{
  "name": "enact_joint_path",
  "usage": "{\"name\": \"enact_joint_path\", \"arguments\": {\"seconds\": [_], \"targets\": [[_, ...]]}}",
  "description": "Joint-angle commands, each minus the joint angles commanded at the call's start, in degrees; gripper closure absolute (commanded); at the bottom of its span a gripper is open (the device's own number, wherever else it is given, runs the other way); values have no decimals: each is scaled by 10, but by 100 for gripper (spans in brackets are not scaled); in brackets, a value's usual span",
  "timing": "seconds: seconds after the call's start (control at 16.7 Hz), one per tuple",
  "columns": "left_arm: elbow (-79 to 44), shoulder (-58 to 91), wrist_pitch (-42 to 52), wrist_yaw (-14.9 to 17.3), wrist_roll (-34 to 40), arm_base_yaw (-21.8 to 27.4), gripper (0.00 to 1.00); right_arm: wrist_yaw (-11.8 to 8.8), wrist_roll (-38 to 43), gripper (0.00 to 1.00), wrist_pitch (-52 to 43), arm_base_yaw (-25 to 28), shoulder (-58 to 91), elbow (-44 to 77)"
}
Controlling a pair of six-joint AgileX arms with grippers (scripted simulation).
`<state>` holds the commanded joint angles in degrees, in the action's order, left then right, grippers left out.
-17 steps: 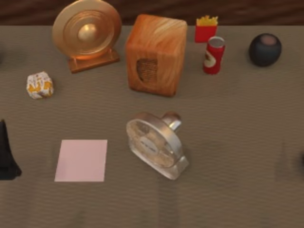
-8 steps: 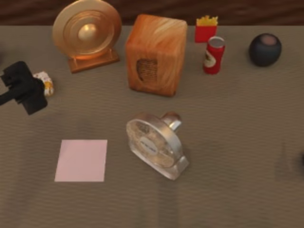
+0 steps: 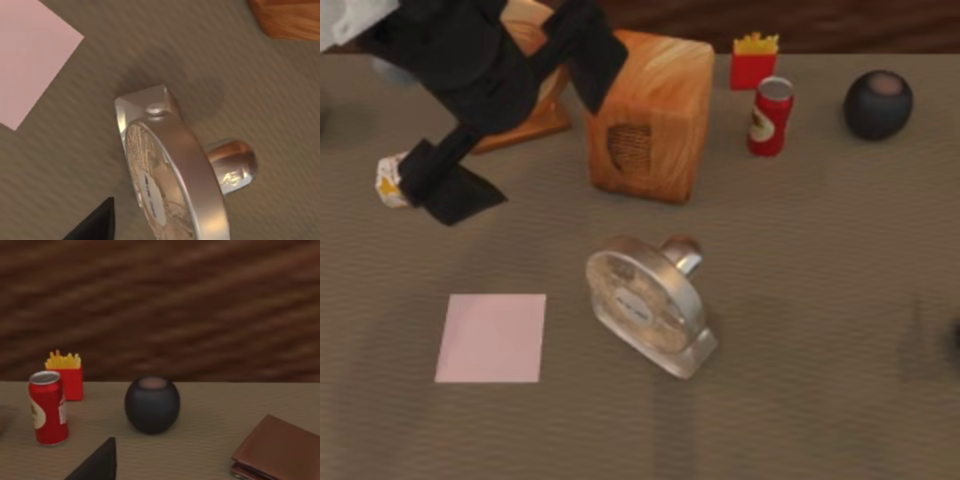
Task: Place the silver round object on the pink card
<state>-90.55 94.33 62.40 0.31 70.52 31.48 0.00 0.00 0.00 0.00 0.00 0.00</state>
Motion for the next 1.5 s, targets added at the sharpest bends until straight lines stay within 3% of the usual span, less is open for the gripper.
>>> {"name": "enact_joint_path", "arguments": {"seconds": [0.24, 0.48, 0.9, 1.26, 1.5], "targets": [[-152, 175, 121, 0, 128, 59, 0, 0, 0, 0, 0, 0, 0, 0], [-235, 268, 195, -1, 201, 92, 0, 0, 0, 0, 0, 0, 0, 0], [-243, 278, 201, -1, 209, 93, 0, 0, 0, 0, 0, 0, 0, 0], [-145, 277, 106, -1, 208, 95, 0, 0, 0, 0, 0, 0, 0, 0], [-130, 277, 90, -1, 209, 95, 0, 0, 0, 0, 0, 0, 0, 0]]}}
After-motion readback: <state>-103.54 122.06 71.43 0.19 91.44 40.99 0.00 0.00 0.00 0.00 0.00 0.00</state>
